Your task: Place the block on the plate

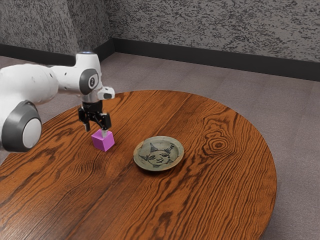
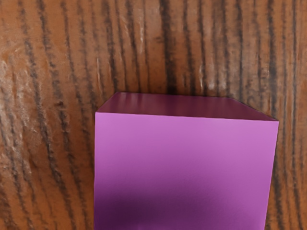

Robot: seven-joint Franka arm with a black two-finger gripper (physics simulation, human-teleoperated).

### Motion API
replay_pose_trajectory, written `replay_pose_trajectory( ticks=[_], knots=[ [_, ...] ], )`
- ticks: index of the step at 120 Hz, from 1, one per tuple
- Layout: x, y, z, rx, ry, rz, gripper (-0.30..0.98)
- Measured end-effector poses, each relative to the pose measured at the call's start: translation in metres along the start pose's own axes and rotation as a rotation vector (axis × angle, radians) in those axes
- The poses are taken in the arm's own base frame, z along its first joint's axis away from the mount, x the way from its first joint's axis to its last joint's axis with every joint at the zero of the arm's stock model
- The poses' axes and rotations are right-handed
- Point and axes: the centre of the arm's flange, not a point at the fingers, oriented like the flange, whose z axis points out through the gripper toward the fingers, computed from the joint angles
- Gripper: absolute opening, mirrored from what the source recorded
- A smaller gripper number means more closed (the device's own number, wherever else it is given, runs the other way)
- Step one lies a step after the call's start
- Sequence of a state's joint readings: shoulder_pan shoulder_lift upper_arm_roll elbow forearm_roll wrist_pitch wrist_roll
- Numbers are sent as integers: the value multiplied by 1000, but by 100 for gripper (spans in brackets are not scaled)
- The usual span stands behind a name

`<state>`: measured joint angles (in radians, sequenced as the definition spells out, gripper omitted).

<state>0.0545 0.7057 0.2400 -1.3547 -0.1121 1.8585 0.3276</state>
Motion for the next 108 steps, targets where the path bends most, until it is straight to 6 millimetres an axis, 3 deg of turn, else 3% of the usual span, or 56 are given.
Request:
replay_pose_trajectory(
  ticks=[55,94,108],
  knots=[
    [15,3,35,-15,-31,30,64],
    [16,4,33,-14,-31,39,41],
    [18,3,14,-3,-7,43,39]
  ],
)
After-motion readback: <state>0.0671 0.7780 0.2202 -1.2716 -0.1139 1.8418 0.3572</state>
